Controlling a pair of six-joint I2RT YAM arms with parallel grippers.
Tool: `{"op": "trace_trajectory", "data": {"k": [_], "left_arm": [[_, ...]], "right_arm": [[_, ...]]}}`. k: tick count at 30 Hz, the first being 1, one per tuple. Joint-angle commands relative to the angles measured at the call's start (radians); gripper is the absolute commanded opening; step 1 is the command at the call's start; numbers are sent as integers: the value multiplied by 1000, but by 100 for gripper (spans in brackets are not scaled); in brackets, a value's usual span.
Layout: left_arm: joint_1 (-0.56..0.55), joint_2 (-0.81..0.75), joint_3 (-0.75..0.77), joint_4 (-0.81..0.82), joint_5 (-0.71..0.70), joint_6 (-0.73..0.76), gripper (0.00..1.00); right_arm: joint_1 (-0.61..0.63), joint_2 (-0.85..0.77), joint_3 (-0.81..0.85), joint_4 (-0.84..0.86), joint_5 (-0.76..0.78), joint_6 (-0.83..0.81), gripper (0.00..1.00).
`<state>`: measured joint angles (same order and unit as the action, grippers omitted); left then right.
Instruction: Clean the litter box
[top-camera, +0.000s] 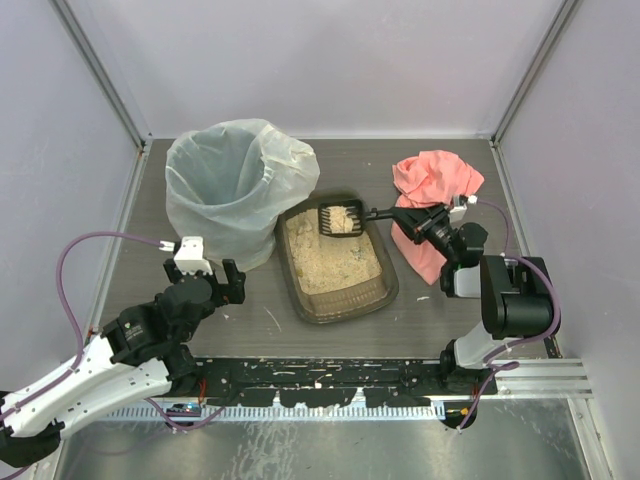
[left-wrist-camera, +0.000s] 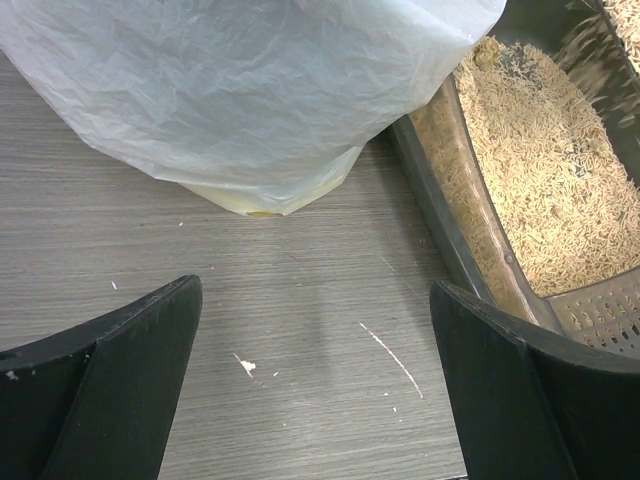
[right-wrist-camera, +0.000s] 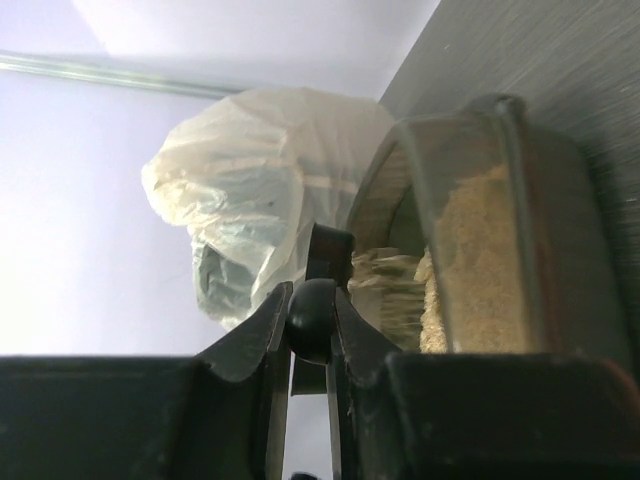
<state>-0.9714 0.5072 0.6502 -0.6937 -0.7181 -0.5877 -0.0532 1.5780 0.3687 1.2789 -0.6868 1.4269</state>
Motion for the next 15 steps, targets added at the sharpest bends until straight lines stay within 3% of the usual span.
{"op": "trace_trajectory", "data": {"k": [1,3,6,9,12,15], "left_arm": [[-3,-9,-2,32,-22,-12,98],[-3,-1,3,34,-14,-8,98],[-3,11,15,23,-11,-9,98],[-3,16,8,38,-12,-5,98],[-3,16,18,28,-4,-10,98],[-3,11,5,43,-12,-8,98]], "right_arm": [[8,-42,7,70,1,3,1],[-41,-77,-29,25,72,3,1],[27,-43,70,21,-79,-66,1],[-44,-73,-30,42,58,17,1],[31,-35,79,34,-88,-68,1],[-33,-70,-19,46,53,20,1]]}}
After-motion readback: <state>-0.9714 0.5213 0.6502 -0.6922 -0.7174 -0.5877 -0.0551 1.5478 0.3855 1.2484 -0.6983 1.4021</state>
